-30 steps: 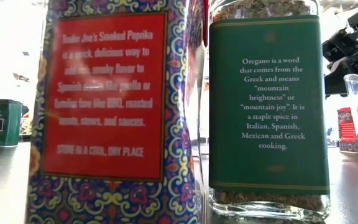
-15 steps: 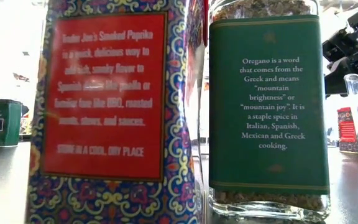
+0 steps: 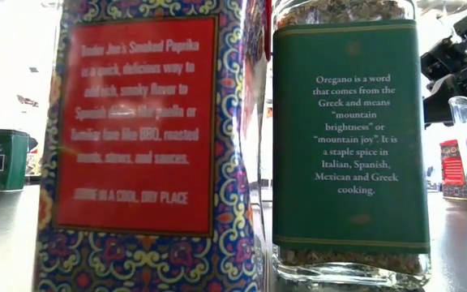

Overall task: Sort spices by type
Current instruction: Put the green seasoning bottle into the middle left transparent bin

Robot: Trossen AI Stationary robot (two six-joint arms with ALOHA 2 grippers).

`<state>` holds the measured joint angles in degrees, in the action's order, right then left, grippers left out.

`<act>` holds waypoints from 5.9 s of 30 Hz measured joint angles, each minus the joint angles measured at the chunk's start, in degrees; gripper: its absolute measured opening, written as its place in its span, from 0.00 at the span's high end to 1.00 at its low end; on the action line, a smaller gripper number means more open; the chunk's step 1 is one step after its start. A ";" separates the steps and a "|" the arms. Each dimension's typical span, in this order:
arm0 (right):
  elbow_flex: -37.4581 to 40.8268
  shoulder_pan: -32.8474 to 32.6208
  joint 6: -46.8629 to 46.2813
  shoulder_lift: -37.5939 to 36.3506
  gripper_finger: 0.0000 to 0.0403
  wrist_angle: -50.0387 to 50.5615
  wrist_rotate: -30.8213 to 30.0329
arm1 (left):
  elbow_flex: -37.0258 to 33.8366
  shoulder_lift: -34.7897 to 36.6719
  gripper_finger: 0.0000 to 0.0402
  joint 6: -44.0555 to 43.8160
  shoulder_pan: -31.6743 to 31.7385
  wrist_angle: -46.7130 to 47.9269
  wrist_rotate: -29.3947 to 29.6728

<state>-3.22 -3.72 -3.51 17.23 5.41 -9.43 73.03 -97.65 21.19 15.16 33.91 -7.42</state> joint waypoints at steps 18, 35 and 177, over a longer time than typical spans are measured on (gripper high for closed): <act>0.00 0.01 0.00 0.00 0.29 0.04 0.00 | -0.02 0.00 0.48 -3.93 1.33 -0.05 -1.75; 0.00 0.01 0.00 0.00 0.29 0.07 0.00 | -0.02 0.00 0.48 -4.36 1.28 -1.11 -1.34; 0.00 0.00 0.02 0.00 0.29 0.03 0.00 | -0.02 27.05 0.39 -22.65 0.81 4.17 5.48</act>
<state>-3.23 -3.73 -3.49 17.23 5.44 -9.43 73.01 -70.59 -1.46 15.97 38.08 -1.94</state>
